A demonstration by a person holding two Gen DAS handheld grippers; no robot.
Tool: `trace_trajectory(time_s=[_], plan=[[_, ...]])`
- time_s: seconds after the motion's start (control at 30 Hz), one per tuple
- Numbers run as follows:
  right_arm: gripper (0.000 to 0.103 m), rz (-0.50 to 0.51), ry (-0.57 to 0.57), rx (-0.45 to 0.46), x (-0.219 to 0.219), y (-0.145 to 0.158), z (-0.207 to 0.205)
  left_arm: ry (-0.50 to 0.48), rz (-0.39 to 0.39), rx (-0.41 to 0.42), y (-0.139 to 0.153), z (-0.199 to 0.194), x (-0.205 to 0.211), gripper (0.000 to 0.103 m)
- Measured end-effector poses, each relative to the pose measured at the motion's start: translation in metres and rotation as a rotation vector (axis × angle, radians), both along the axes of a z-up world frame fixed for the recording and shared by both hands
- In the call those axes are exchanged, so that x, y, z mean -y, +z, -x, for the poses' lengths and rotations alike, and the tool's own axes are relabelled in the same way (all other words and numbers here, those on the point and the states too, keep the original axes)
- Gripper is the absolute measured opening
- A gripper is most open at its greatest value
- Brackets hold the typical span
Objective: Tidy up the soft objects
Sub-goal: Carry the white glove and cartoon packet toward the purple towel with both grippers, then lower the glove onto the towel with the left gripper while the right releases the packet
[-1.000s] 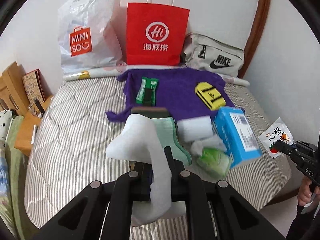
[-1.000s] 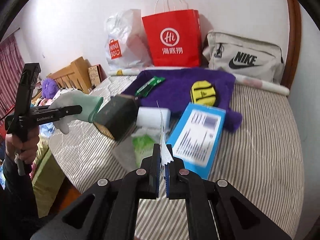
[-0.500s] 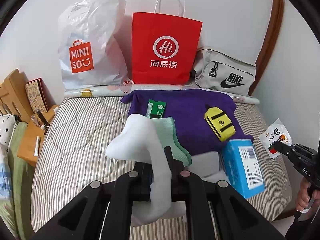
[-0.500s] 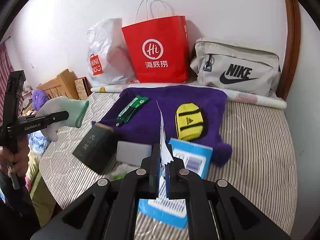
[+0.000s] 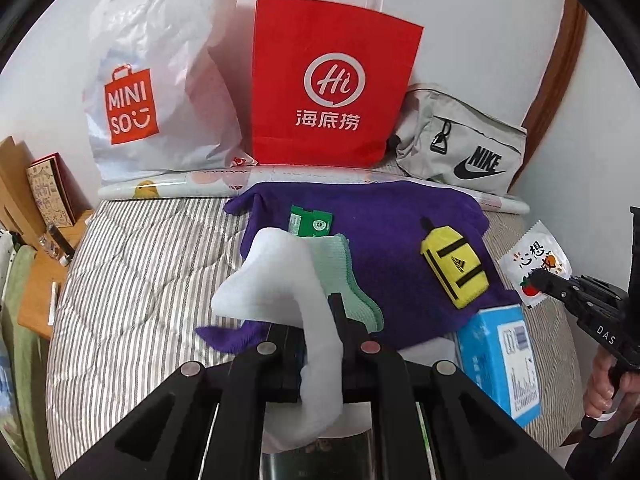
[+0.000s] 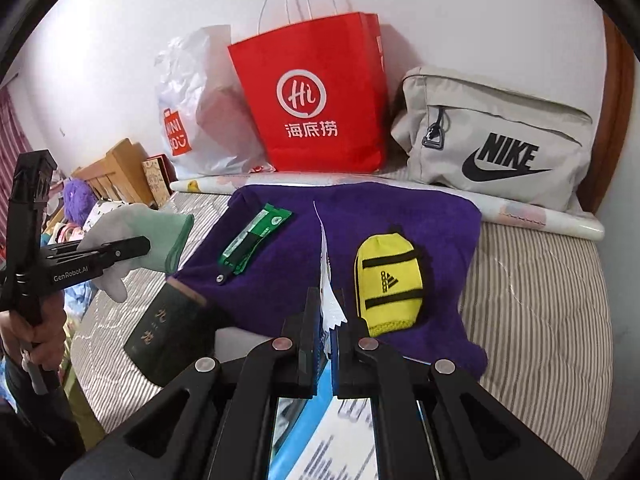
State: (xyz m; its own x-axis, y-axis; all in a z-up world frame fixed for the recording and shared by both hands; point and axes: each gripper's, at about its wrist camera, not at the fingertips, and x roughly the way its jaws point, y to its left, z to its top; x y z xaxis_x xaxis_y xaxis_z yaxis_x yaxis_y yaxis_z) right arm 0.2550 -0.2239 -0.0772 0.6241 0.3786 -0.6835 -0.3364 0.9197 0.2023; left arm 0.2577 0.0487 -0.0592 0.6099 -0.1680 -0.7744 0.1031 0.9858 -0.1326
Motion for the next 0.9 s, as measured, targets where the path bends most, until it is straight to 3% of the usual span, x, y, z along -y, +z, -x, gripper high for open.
trace_trajectory(time_s=[0.47,0.9], plan=[[0.004,0.033,0.029,-0.069,-0.001,-0.027,-0.08,-0.053,0.043,-0.121,-0.039,-0.073,0.004,0.01],[0.004,-0.064,0.049,-0.167,0.005,-0.049,-0.125,-0.087,0.039,-0.171,-0.058,-0.126,0.031,0.011]])
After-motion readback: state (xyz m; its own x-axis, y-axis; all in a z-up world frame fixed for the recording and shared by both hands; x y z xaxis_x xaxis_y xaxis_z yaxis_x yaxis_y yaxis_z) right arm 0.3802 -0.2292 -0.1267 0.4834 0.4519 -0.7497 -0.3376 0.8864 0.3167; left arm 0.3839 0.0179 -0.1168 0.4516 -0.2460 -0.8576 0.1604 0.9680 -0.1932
